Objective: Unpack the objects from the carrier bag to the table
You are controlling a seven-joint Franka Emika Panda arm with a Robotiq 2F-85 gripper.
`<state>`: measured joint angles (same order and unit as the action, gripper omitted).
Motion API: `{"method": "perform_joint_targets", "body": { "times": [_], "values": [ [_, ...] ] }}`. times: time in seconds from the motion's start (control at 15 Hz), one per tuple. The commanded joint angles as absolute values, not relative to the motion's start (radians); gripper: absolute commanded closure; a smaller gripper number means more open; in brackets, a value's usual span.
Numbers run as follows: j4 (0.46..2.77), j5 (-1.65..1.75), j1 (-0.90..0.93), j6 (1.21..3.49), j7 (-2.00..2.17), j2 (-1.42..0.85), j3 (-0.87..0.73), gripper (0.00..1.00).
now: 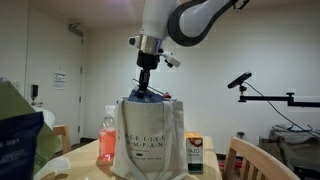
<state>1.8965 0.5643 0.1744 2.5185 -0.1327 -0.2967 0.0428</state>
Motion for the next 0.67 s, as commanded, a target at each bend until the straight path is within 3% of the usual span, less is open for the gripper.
{"method": "perform_joint_targets", "body": {
  "times": [0.0,0.6],
  "values": [
    [1.907,0.587,0.178,2.491,-0.14,-0.214,0.042,0.98],
    [1.947,0.725,0.167,2.535,-0.069,-0.054,0.053,0.98]
  ]
}}
